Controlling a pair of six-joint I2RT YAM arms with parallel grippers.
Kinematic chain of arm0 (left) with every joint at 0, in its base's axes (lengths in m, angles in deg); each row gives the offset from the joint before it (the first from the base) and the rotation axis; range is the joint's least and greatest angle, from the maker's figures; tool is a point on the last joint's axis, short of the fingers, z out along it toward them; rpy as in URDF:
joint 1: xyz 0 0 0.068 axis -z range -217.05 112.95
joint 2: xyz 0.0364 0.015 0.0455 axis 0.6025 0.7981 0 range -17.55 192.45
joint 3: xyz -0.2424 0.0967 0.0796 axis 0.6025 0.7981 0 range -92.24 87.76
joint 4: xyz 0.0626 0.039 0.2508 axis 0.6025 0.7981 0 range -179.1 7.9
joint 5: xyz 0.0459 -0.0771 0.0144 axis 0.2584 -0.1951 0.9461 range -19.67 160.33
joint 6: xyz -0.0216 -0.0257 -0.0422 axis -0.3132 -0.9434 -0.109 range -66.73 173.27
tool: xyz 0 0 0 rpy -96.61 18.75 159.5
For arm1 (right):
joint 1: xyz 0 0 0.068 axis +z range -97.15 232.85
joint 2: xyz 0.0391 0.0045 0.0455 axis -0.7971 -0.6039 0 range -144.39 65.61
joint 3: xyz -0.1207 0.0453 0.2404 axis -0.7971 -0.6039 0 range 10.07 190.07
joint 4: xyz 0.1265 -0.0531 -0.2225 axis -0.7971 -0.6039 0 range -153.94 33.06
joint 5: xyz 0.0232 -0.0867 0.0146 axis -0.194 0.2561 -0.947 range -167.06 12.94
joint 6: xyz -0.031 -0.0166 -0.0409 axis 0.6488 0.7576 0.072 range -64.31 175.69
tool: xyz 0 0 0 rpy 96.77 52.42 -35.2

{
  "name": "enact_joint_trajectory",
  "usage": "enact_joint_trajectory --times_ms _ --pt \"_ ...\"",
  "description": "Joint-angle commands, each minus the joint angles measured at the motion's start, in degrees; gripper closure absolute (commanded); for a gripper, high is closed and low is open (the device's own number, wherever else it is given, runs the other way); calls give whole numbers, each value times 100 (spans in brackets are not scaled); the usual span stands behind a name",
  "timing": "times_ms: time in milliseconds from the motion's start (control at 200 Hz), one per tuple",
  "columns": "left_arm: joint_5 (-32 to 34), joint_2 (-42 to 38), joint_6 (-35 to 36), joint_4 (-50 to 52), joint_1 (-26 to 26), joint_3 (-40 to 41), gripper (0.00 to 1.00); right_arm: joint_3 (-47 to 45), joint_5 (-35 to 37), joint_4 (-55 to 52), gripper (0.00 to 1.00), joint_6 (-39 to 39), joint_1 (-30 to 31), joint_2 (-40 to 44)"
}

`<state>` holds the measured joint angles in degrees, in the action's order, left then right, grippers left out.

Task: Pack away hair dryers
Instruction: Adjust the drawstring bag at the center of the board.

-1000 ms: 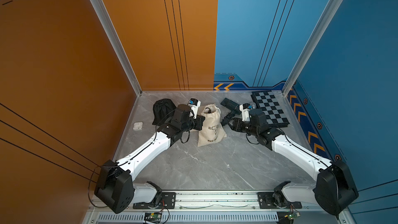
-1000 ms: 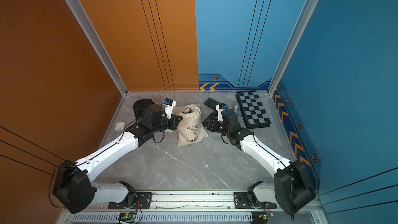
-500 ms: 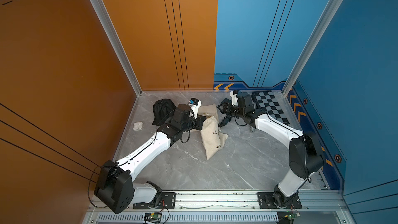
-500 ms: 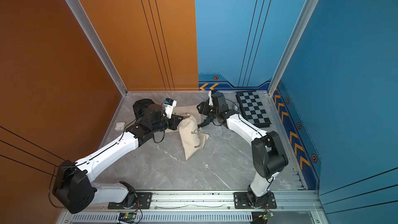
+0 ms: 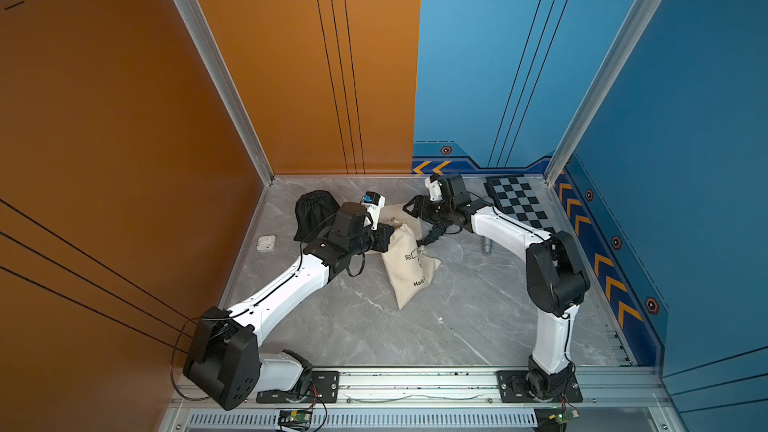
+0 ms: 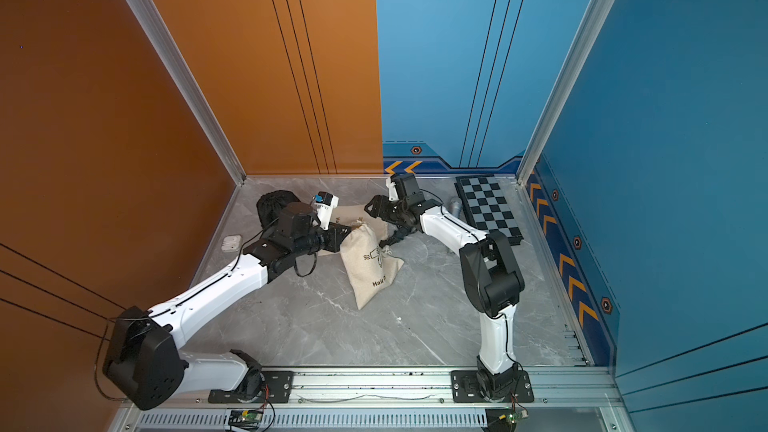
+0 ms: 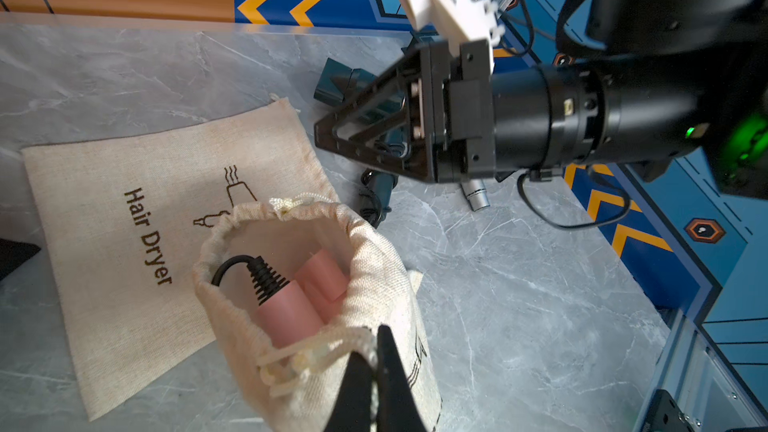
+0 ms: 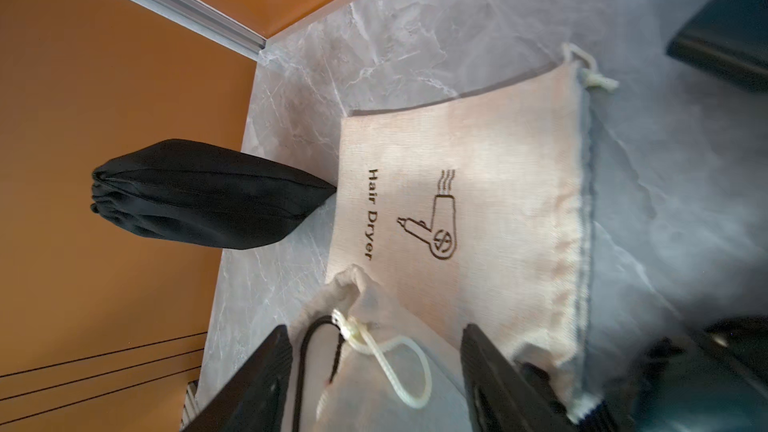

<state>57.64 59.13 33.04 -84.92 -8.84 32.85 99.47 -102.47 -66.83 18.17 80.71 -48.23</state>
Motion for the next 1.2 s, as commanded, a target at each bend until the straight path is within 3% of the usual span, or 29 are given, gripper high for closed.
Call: enact_joint_trajectory --times_ms 0,200,315,350,500,796,926,1046,1191 --pt "-127 0 -93 -16 -99 200 100 475 -17 -1160 33 453 245 -215" --pt "-207 -24 -196 -158 -213 433 100 1613 869 -2861 33 1479 682 -879" --pt "-241 -76 -251 -251 -252 535 100 2180 969 -3288 40 1641 809 -1287" --pt "-248 -108 -270 -270 -262 568 100 2294 906 -3340 47 1616 833 -1393" --pt "-246 -285 -341 -281 -372 673 100 2487 988 -3434 100 1563 798 -1424" --pt "-287 -382 -652 -260 -851 417 100 2489 1459 -3104 100 1514 748 -543" --pt "-401 -279 -790 -260 -1078 5 100 2219 1632 -2680 100 1399 781 252" --pt "-533 -74 -851 -151 -1259 -604 100 1400 1935 -1895 100 1238 927 1089" --pt "-528 111 -852 -125 -1324 -1015 100 -678 2792 -561 100 841 1330 2242"
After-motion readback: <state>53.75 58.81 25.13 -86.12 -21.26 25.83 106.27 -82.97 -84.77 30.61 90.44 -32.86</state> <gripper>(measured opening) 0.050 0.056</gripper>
